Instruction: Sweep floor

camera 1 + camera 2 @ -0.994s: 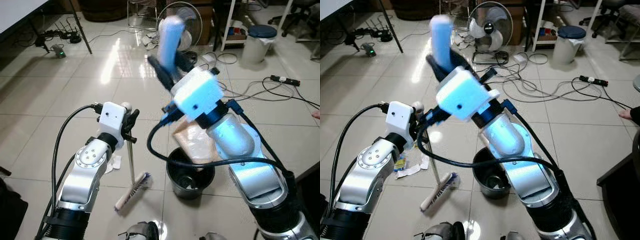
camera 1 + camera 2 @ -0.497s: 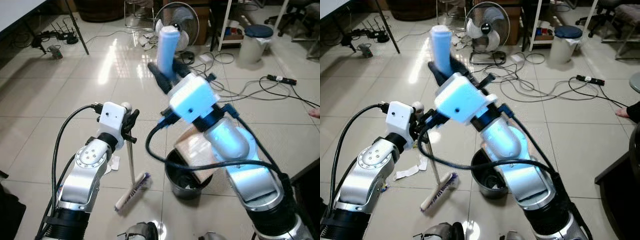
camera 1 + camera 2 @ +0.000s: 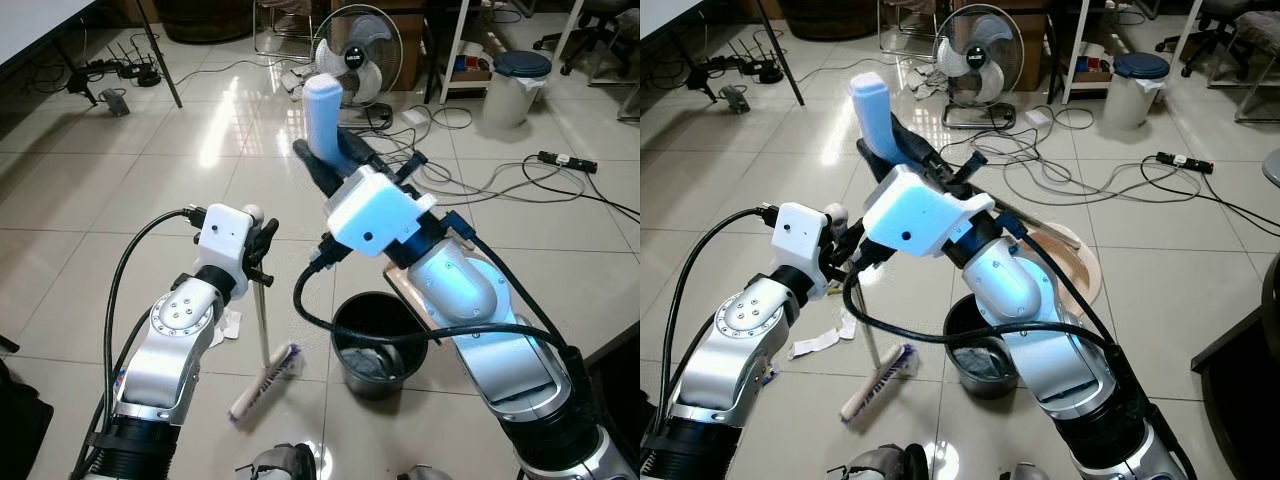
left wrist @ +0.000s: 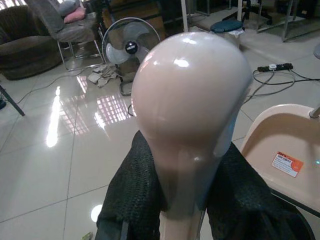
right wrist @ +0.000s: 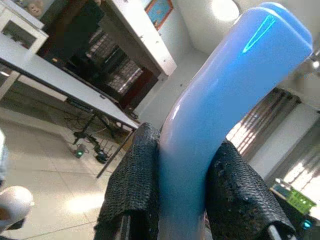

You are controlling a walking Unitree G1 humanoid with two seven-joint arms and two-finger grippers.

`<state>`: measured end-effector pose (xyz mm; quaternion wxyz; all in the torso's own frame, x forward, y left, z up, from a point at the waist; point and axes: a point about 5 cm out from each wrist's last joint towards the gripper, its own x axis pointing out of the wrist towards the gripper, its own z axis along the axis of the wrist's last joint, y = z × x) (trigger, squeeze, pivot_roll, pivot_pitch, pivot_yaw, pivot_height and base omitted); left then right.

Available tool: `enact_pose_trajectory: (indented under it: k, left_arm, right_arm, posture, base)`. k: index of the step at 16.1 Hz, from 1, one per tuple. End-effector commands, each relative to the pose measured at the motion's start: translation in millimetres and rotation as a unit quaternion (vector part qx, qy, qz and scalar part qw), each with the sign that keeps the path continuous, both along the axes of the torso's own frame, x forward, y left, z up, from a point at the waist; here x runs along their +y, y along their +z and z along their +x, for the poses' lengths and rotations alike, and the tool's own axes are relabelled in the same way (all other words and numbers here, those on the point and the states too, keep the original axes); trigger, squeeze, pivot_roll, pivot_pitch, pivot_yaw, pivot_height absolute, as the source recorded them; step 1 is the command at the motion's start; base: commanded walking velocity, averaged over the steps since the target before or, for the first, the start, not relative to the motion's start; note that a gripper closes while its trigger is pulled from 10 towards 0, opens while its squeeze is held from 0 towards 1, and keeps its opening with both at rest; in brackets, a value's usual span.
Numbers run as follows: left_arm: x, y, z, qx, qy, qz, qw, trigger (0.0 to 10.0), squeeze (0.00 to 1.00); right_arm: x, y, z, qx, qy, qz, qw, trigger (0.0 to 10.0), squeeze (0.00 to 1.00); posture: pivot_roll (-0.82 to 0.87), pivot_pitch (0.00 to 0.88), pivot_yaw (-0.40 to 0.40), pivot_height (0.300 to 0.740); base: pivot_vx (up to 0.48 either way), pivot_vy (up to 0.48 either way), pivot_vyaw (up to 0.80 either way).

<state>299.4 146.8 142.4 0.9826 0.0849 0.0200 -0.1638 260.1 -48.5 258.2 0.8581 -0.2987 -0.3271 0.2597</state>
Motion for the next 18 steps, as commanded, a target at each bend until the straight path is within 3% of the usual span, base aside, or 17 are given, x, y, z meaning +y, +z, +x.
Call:
enact_pose_trajectory:
  k: [1, 2, 5, 6, 9, 18]
  left_arm:
    - [4.0, 10, 2.9, -0.021, 0.009, 0.0, 1.0, 10.0, 0.0]
    - [4.0, 10, 2.9, -0.021, 0.009, 0.0, 1.0, 10.0, 0.0]
    - [5.0, 17, 6.0, -0.034, 0.008, 0.002, 0.999, 10.0, 0.0]
    - [4.4, 30, 9.9, -0.057, 0.003, 0.003, 0.998, 10.0, 0.0]
    - [3.9, 44, 13.3, -0.077, -0.001, 0.004, 0.997, 10.0, 0.0]
    - [18.6, 48, 13.6, -0.083, 0.015, 0.022, 0.996, 10.0, 0.0]
  right_arm:
    - [-4.8, 20, -1.8, -0.046, -0.01, 0.022, 0.999, 10.0, 0.0]
    - [-4.8, 20, -1.8, -0.046, -0.01, 0.022, 0.999, 10.0, 0.0]
    - [-27.4, 46, 1.4, -0.06, -0.053, 0.099, 0.992, 10.0, 0.0]
    - [-50.3, 64, 3.2, -0.042, -0.081, 0.203, 0.975, 10.0, 0.0]
    - [-64.2, 64, 5.2, -0.004, -0.095, 0.317, 0.944, 10.0, 0.0]
    - [-63.6, 62, 11.0, 0.037, -0.089, 0.357, 0.929, 10.0, 0.0]
  posture:
    - [-0.04, 0.07, 0.089, 0.74]
    - [-0.04, 0.07, 0.089, 0.74]
    - [-0.04, 0.061, 0.09, 0.74]
    - [-0.05, 0.05, 0.092, 0.74]
    - [-0.04, 0.046, 0.092, 0.74]
    - [-0.03, 0.053, 0.081, 0.74]
  base:
    - [0.0, 0.0, 0.0]
    - [0.0, 0.0, 0.0]
    - [0.0, 0.0, 0.0]
    - [0.0, 0.326, 0.0]
    - [0.0, 0.349, 0.0]
    - [0.0, 0.352, 0.0]
